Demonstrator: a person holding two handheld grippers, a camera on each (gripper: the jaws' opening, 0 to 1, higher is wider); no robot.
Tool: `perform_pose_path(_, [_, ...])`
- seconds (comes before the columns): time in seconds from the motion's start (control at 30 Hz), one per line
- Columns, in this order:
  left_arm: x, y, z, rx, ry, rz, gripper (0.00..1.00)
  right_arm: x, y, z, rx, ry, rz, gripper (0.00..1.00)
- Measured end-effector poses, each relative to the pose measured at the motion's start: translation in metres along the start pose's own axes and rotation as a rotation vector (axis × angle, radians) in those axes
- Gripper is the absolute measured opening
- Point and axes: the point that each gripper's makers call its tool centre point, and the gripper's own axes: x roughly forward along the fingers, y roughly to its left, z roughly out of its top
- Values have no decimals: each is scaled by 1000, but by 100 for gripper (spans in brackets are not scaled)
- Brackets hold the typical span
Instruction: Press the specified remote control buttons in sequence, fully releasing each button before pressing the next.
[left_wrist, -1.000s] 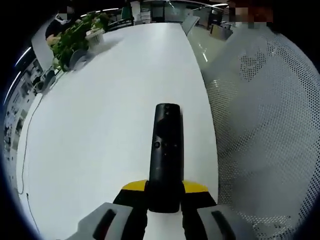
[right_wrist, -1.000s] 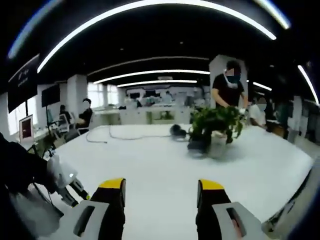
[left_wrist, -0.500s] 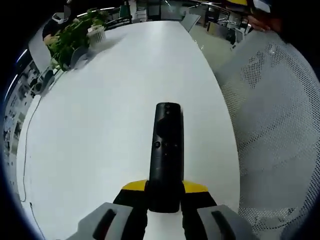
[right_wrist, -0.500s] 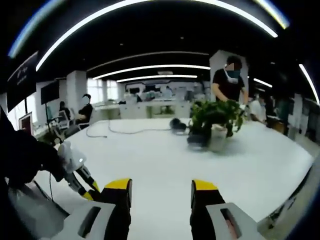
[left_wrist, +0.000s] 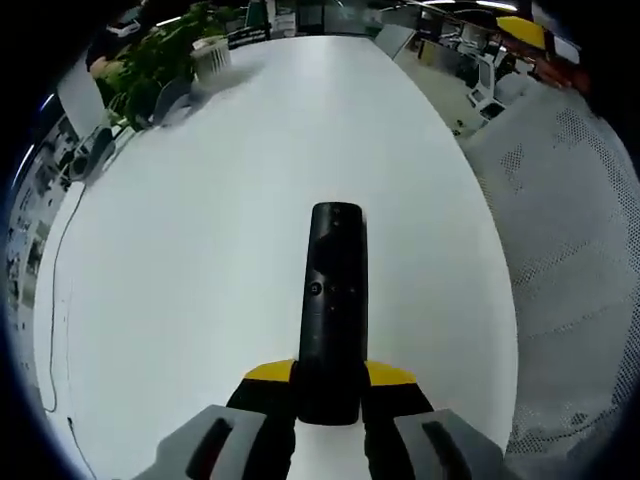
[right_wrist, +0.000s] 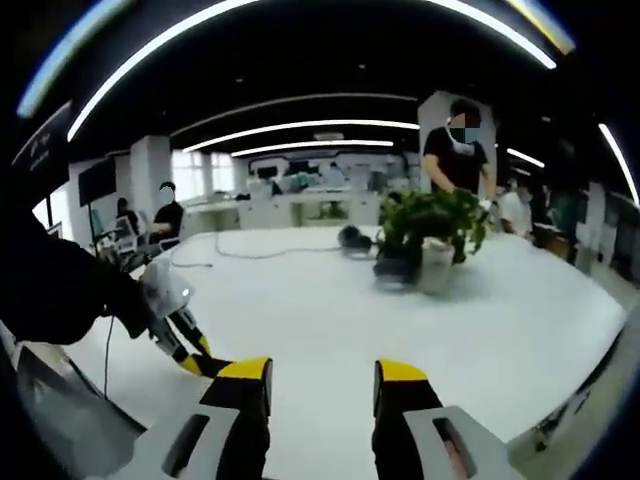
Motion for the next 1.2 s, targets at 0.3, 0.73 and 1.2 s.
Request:
perform_pose_path(0.3, [-2, 30, -1, -23, 26, -11, 24, 0, 1, -2, -4, 13, 6, 35])
perform_pose_path(0.73, [0, 66, 5, -43, 47, 4, 24, 1, 0, -5, -5, 34, 1, 30])
perform_pose_path(1.2, [0, 109, 6, -19, 97, -4, 24, 2, -1, -10, -12, 63, 1, 26])
